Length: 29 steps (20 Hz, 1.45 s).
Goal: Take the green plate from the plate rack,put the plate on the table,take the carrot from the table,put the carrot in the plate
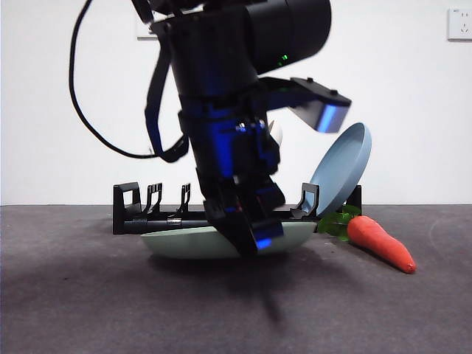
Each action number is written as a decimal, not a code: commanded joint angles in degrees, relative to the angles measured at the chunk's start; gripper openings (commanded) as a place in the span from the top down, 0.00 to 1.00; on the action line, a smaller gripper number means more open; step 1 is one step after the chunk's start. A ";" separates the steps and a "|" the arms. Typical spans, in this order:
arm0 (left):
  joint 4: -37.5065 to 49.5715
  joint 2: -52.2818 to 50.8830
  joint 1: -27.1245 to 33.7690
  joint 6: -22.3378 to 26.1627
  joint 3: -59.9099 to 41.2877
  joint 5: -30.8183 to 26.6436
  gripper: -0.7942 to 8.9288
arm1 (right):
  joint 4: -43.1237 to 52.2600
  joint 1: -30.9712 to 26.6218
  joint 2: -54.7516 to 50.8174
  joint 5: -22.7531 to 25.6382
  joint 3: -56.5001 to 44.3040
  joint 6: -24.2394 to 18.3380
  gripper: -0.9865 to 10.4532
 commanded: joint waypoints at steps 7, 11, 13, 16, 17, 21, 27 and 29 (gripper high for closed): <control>-1.70 2.21 -1.01 -4.70 -0.33 5.03 0.62 | 0.00 0.09 0.74 -0.15 0.17 0.37 0.31; -3.58 -1.25 -1.40 -10.19 0.94 4.42 0.62 | 1.16 0.09 1.99 0.07 0.17 0.37 0.31; -5.29 -5.35 -1.84 -13.55 2.45 4.63 0.62 | 2.67 0.09 4.42 0.11 0.17 0.37 0.31; -6.49 -15.30 -2.47 -19.45 4.33 7.34 0.62 | 7.28 0.09 11.15 0.20 0.17 0.83 0.31; -6.56 -18.45 -2.49 -21.53 4.72 8.85 0.62 | 8.94 0.09 13.53 0.85 0.17 0.85 0.31; -6.88 -31.65 -2.49 -27.89 4.98 12.15 0.62 | 17.05 0.17 24.96 5.97 0.17 1.46 0.31; -7.72 -42.62 -2.49 -29.88 5.01 12.17 0.62 | 28.28 4.31 40.13 13.97 0.17 2.29 0.31; -8.87 -43.89 -2.49 -30.01 5.01 12.20 0.62 | 31.95 5.97 44.06 17.79 0.17 2.29 0.32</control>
